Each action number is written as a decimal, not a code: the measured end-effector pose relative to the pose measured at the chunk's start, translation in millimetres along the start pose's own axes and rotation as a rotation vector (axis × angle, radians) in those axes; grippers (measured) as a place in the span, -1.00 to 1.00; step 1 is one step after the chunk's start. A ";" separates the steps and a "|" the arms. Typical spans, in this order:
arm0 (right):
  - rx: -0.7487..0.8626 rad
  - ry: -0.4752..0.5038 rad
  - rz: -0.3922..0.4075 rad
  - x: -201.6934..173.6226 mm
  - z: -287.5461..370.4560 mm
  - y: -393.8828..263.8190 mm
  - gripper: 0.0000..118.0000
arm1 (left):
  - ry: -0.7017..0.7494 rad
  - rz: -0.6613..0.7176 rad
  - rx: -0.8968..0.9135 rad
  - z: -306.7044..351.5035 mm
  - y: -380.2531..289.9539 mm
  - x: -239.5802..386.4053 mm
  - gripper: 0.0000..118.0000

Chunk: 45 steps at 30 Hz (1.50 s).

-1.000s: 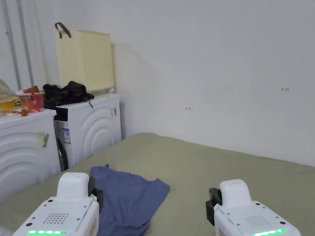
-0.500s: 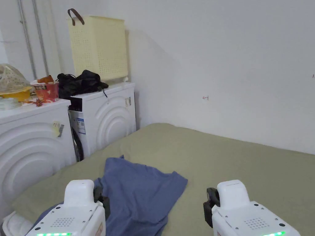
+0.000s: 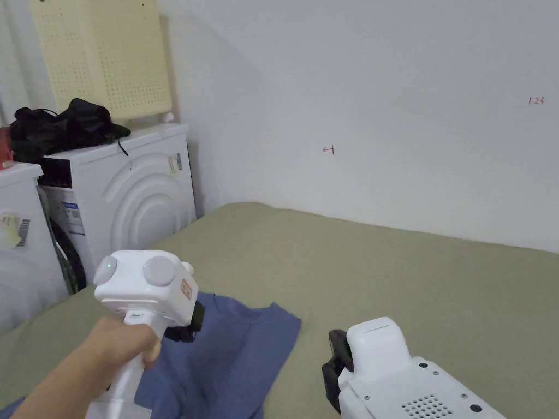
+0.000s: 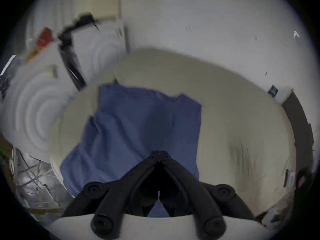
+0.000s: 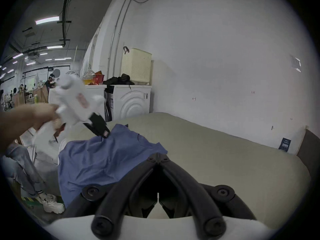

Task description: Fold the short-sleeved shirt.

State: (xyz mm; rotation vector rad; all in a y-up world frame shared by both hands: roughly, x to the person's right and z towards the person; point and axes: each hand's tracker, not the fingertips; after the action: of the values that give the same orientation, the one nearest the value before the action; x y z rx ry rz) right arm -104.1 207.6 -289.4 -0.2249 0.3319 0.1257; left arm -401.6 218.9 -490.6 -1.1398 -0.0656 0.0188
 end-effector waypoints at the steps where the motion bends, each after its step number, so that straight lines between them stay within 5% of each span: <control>1: -0.013 0.015 0.011 3.1 -7.4 -4.5 -1.00 | 0.035 -0.013 -0.081 -15.0 12.3 3.9 -1.00; 6: -0.077 0.016 0.052 21.7 -27.5 -30.5 -1.00 | -0.067 -0.003 -0.243 -73.6 20.0 16.8 -0.98; 7: -0.086 0.015 0.048 25.7 -30.0 -35.0 -1.00 | -0.079 0.011 -0.277 -86.0 18.5 18.4 -0.76; 8: -0.096 0.013 0.046 29.7 -32.5 -39.3 -1.00 | -0.064 0.017 -0.304 -96.2 13.3 19.0 -0.17; 9: -0.103 0.011 0.041 33.1 -33.8 -42.9 -1.00 | -0.055 0.011 -0.322 -105.7 9.9 21.1 0.72; 10: -0.109 0.009 0.034 35.8 -34.2 -45.6 -1.00 | -0.059 0.019 -0.319 -112.8 6.2 22.3 0.99; 11: -0.112 0.015 0.023 38.9 -34.1 -48.9 -1.00 | -0.077 0.041 -0.338 -120.8 0.7 23.0 1.00; 16: -0.139 0.052 0.038 44.3 -29.1 -59.3 -1.00 | -0.106 0.066 -0.341 -162.2 4.4 -1.8 0.84; 17: -0.138 0.053 0.044 45.0 -26.4 -61.0 -1.00 | -0.108 0.024 -0.325 -160.8 3.3 -2.0 0.55; 19: -0.145 0.054 0.040 49.1 -20.7 -63.6 -1.00 | -0.050 -0.031 -0.289 -151.9 4.0 0.9 -1.00; 24: -0.160 0.016 0.012 63.5 -0.7 -70.1 -1.00 | -0.082 0.061 -0.192 -97.1 0.4 17.2 -1.00; 35: -0.150 -0.174 -0.087 131.6 83.2 -59.4 -1.00 | -0.235 0.012 -0.028 -16.1 11.9 71.3 -1.00; 45: -0.162 -0.412 -0.145 201.1 171.0 -41.4 -1.00 | -0.494 -0.242 0.039 61.9 -4.7 260.4 -1.00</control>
State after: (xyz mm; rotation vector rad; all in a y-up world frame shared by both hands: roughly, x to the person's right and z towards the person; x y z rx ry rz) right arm 143.8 225.5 -191.4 -0.3746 -0.1054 0.0528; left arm -145.6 285.7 -449.5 -1.0612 -0.6387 0.0860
